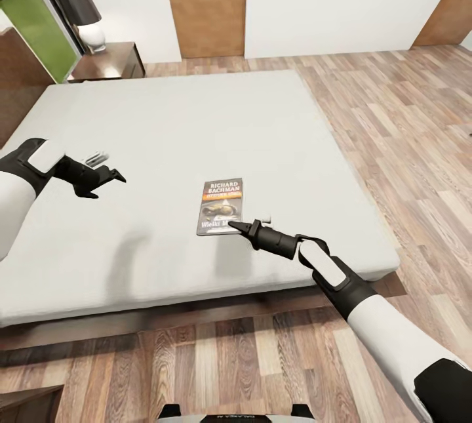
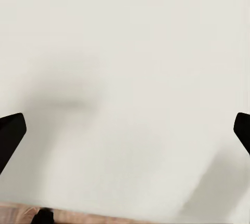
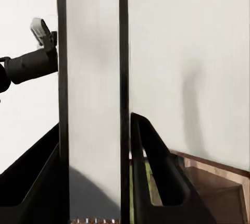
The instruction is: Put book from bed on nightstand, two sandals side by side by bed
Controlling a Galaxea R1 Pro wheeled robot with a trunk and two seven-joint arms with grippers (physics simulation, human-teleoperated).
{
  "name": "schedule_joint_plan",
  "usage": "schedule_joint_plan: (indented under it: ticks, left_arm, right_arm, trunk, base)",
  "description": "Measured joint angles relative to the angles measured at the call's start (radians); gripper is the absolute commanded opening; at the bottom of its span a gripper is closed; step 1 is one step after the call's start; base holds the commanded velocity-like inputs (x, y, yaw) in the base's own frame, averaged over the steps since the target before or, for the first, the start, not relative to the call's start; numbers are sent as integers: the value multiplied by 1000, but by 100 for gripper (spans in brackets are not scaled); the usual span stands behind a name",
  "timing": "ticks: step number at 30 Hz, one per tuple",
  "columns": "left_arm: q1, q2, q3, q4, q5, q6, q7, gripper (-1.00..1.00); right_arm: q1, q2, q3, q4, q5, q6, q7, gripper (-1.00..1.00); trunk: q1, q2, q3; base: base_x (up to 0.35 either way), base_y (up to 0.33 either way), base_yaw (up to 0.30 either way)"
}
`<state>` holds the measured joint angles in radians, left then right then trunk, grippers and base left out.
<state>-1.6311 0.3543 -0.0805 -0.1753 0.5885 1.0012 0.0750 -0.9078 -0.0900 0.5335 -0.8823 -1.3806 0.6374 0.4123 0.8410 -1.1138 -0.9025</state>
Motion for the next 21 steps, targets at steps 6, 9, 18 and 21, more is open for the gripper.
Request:
schedule_joint_plan:
  ticks: [6, 9, 18, 21]
  left_arm:
    - [1, 9, 0, -1, 4, -1, -68, 100]
    - [1, 8, -1, -2, 9, -3, -131, 100]
    - [2, 5, -4, -2, 12, -46, -192, 100]
    - [3, 4, -5, -2, 12, -68, -195, 100]
  right_arm:
    - [-1, -11, -70, 0, 35, 53, -116, -100]
    - [-1, -12, -82, -4, 37, 63, -139, -100]
    - [0, -12, -89, -10, 39, 69, -152, -100]
    - [-1, -12, -88, -10, 40, 67, -153, -100]
  trunk:
    - [-23, 42, 19]
    - [-35, 63, 28]
    - [-69, 126, 56]
    - [-81, 147, 66]
  base:
    - [0, 0, 0]
    - [0, 0, 0]
    - [0, 0, 0]
    - [0, 0, 0]
